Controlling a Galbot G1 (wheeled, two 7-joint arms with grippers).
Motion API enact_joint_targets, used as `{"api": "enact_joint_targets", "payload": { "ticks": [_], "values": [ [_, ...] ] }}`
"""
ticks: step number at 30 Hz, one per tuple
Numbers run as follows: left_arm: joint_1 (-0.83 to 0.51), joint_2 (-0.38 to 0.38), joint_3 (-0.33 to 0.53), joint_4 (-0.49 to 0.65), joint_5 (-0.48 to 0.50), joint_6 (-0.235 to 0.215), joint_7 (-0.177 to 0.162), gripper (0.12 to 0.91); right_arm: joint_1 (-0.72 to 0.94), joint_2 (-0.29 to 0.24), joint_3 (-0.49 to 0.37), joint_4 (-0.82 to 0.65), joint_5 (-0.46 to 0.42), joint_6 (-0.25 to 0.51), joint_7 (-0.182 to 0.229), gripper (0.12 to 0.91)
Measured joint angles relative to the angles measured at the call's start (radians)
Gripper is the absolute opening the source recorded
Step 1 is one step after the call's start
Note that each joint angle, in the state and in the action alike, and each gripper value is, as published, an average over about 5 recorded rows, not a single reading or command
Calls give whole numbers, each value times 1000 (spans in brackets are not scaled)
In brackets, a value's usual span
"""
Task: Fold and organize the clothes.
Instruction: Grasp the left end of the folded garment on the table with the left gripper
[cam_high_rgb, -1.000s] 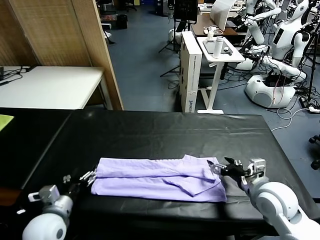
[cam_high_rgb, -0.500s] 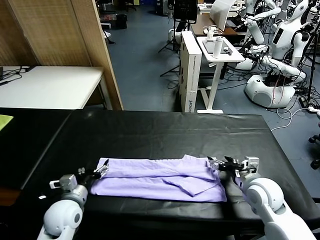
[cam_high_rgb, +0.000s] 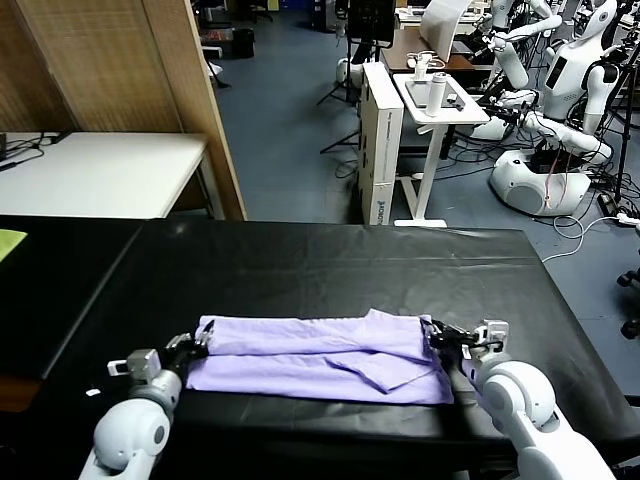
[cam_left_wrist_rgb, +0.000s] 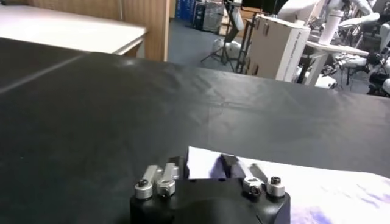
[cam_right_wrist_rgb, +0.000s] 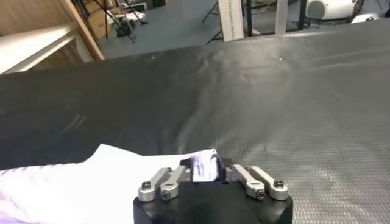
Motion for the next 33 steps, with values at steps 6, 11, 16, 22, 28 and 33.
{"api": "enact_joint_targets", "payload": {
  "ticks": [6,11,16,22,28,33],
  "values": [
    [1,-6,-3,0,4,-5,-2,153,-2,10,3,1,4,11,3,158],
    [-2,-12,-3,-5,7,-4,-6,165,-11,7,12,18,6,53,-33,249],
    [7,6,-16,-22,-1,5,-8,404,-34,-14,40,53,-8,113,-68,553],
    [34,71,-63,-47,-91,52,-11,772,-75,-45,91,117,5,124,-77,880],
    [75,164,-141,-82,-309,176,7,903,-144,-72,157,191,33,124,-77,907],
    [100,235,-213,-77,-505,273,66,907,-199,-74,199,238,39,123,-77,907]
  ]
}}
